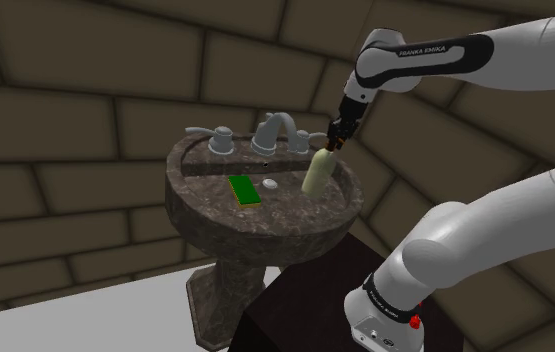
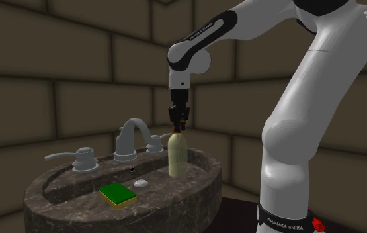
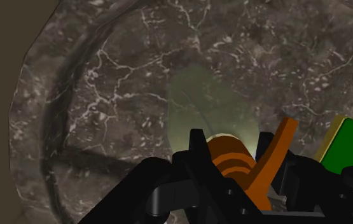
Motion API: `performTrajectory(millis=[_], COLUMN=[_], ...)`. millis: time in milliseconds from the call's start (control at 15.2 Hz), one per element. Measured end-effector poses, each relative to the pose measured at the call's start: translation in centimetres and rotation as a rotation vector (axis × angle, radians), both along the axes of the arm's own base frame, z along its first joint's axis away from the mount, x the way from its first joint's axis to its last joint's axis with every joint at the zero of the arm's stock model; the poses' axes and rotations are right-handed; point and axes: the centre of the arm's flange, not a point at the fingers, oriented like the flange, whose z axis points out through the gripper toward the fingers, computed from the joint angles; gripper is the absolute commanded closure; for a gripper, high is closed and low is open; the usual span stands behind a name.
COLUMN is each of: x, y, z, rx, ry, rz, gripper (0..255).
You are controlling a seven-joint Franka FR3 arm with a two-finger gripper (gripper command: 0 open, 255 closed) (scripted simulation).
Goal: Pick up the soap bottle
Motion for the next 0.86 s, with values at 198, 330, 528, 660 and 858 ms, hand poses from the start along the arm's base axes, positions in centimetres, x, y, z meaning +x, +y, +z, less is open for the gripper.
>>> performTrajectory(millis=[198, 330, 528, 660, 858], x=[0.0, 0.1, 0.2, 0.0, 0.1], y=[0.0, -0.1, 0.1, 0.1, 0.0], z=[1.5, 2.6, 4.1, 5.2, 6.6], rx=[0.0, 0.0, 0.0, 0.0, 0.0], ry=[0.0, 0.0, 0.0, 0.0, 0.0], rz=[0.0, 0.0, 0.0, 0.0, 0.0], gripper=[255, 255, 255, 255, 255])
